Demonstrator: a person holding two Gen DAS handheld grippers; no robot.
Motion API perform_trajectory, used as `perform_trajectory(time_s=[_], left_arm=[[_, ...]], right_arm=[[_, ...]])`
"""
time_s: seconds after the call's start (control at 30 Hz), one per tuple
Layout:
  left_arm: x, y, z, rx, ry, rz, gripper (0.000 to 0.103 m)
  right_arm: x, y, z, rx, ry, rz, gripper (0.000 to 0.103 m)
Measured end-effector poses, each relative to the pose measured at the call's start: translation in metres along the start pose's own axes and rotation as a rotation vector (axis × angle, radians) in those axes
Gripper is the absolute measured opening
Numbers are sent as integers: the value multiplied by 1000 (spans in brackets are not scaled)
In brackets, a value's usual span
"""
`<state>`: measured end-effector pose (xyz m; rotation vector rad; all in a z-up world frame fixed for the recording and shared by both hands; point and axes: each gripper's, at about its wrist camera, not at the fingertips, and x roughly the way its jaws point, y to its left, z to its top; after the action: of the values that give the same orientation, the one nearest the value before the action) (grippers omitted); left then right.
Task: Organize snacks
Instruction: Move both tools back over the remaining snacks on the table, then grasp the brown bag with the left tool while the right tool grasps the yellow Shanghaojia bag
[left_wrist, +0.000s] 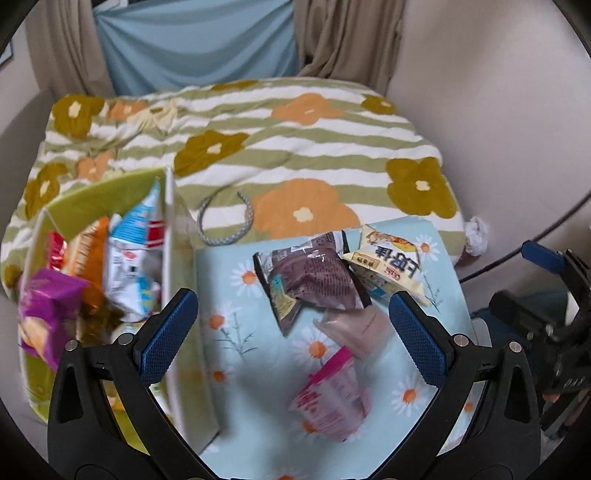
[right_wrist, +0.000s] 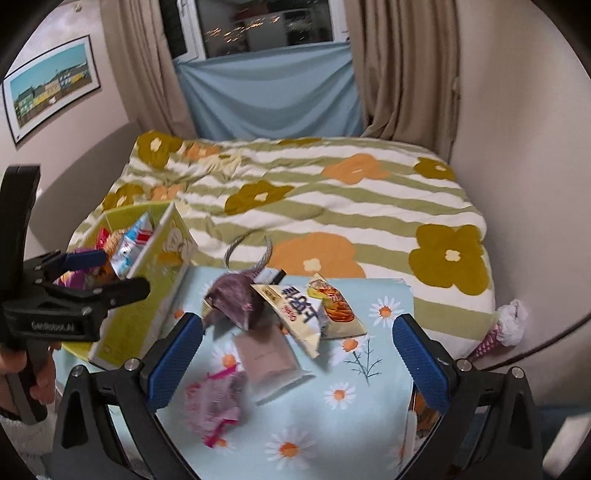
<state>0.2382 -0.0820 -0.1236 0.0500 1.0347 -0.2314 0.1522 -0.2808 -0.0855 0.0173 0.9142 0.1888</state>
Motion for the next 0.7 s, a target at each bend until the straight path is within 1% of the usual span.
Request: perform_trajectory(time_s=[0.17, 0.33, 0.5, 0.6, 0.7], left_arm=[[42, -6, 6, -50, 67, 51, 103], [79, -4, 9, -86, 122, 67, 103], [97, -3, 9, -102, 146, 81, 103], [106, -4, 11, -108, 161, 70, 103], [115, -6, 13, -101, 172, 75, 103]], right_arm=[[39, -19, 0, -39, 67, 67, 102], [79, -28, -4, -78, 123, 127, 102], [114, -25, -2, -149, 159, 163, 102], [133, -20, -1, -193, 175, 165, 102], [151, -18, 0, -223, 199, 170, 102]])
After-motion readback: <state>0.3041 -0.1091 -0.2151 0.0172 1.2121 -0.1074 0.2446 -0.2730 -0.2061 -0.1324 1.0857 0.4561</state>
